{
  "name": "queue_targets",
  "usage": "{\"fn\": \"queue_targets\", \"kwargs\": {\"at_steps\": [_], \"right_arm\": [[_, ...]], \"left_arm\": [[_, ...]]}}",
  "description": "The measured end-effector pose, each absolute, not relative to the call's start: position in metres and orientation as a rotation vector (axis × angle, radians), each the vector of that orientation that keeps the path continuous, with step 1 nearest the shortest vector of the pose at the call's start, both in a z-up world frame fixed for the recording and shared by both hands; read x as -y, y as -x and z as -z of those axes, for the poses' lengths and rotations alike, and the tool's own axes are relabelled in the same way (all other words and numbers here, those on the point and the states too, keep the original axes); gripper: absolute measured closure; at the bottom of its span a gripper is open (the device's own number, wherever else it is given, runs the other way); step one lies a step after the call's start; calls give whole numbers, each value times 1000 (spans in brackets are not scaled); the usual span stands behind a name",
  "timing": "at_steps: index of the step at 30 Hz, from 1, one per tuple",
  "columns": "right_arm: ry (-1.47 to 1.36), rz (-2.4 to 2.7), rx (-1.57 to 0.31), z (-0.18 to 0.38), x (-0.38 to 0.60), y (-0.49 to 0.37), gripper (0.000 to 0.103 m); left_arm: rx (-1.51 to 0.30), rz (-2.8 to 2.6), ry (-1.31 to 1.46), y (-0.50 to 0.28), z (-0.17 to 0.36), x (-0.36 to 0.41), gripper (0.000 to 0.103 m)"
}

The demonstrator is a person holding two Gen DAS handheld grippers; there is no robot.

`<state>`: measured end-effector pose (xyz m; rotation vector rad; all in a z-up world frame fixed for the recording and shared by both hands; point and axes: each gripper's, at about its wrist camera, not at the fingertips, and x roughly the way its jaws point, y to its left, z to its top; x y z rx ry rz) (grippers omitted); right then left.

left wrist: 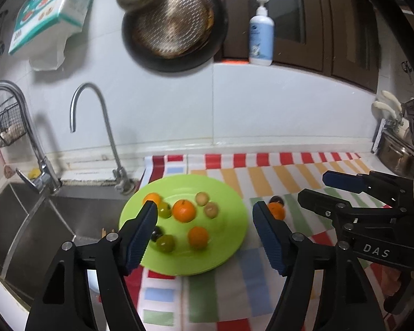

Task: Organize fruits
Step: 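Move both tools away from the plate toward the last orange and dark plum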

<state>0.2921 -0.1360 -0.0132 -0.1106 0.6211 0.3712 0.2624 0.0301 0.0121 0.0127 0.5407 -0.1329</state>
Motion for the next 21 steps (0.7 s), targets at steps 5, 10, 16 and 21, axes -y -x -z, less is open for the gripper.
{"fn": "queue_targets", "kwargs": {"at_steps": [5, 10, 16, 21], "right_arm": [[118, -343, -603, 6, 158, -292, 48], [142, -312, -592, 4, 176, -294, 48], [131, -276, -611, 13, 195, -302, 48], [125, -254, -638, 26, 206, -312, 48]], "left_arm": [[-508, 169, -34, -262, -15, -10, 29], [-500, 222, -47, -271, -13, 9, 29], [-516, 288, -58, -289, -3, 29, 29], [-548, 328, -64, -303, 11, 41, 30]]}}
